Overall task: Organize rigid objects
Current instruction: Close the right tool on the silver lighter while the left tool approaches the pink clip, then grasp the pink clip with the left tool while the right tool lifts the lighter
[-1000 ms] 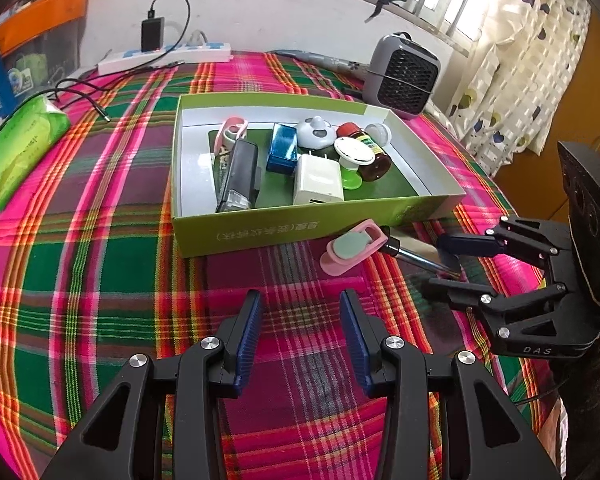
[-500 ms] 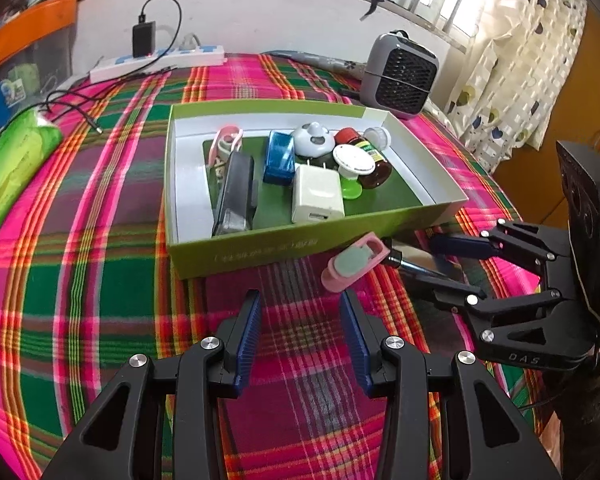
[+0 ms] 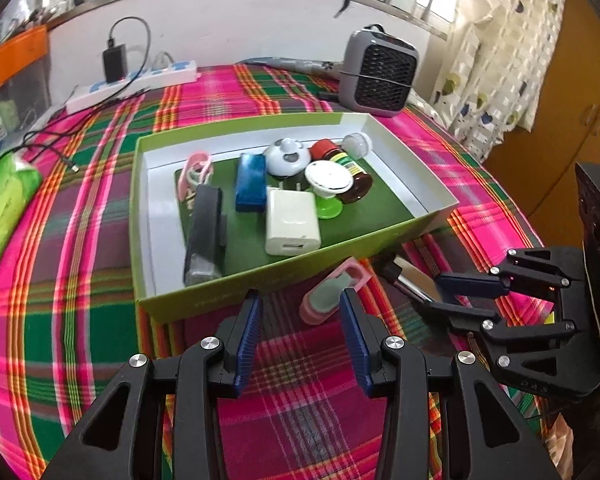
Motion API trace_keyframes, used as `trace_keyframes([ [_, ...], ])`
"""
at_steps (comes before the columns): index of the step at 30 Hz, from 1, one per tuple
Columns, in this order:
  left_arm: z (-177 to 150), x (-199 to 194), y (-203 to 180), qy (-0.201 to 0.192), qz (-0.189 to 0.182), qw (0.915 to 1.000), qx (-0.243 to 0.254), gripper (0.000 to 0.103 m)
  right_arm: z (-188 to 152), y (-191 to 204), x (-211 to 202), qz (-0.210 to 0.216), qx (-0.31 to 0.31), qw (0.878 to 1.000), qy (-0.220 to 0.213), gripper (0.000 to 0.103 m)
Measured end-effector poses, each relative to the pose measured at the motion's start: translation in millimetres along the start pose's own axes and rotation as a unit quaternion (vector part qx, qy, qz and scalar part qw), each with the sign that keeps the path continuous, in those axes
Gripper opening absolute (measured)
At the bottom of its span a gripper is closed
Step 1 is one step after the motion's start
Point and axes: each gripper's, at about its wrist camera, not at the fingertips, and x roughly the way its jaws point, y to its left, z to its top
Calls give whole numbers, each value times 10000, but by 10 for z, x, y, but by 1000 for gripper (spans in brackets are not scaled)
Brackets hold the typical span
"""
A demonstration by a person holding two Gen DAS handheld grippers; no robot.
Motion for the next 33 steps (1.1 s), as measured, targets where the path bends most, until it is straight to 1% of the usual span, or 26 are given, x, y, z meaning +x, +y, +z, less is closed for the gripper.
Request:
trace_keyframes([
  [4, 22, 48, -23, 73, -58, 10000, 23, 39, -92, -17, -64, -46, 165, 9998, -48, 24],
  [10, 25, 93, -156, 131, -83, 9997, 195, 39, -211, -69, -162, -105, 526, 9984, -150, 24],
  [17, 23, 150, -324, 196, -78, 9988, 448, 39, -293, -98, -229, -302, 718, 9967, -224, 24],
  [23, 6, 237, -430, 319, 38, 9979, 561, 39, -337, -81, -258, -405, 730, 9962, -258, 24],
  [27, 4, 260, -467, 282, 191, 9973, 644, 39, -350, -88, -262, -440, 774, 9956, -278, 24],
  [33, 11, 284, -485, 223, 278, 9976, 600, 39, -347, -67, -257, -515, 747, 9955, -284, 24],
])
